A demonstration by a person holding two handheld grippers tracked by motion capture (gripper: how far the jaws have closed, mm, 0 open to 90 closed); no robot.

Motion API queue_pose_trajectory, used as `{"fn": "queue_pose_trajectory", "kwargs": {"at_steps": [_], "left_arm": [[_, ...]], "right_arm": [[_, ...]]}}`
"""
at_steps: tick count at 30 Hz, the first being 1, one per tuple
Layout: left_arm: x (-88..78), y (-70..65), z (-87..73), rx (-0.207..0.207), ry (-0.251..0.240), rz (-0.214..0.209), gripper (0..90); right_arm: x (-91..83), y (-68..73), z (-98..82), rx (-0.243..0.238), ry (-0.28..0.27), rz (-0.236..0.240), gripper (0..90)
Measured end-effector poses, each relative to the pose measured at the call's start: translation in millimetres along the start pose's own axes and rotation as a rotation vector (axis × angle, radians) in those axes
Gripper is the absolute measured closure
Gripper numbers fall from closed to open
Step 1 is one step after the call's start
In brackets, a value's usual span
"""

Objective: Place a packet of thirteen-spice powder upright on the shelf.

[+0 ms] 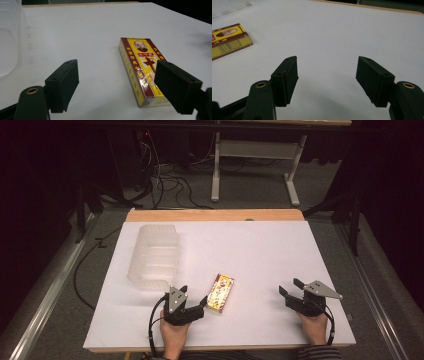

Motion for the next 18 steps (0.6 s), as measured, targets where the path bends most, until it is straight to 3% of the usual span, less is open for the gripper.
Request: {"fn": "queue_pose_trajectory", "kwargs": {"at_steps": [18], "left_arm": [[1.0,-0.9,-0.1,0.008,0.010,0.004,21.0]], "right_arm": [[-0.3,0.3,0.0,-0.003,-0.004,-0.005,34.1]]}}
Point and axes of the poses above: each handheld gripper's, and its own axes: x roughly forward along the jaws, z roughly out of its top, y roughly to its left, the point moved 5 cm from there along x, roughly forward along the jaws, and after that the axes turned 4 degrees about -z, right-handed, at the moved point
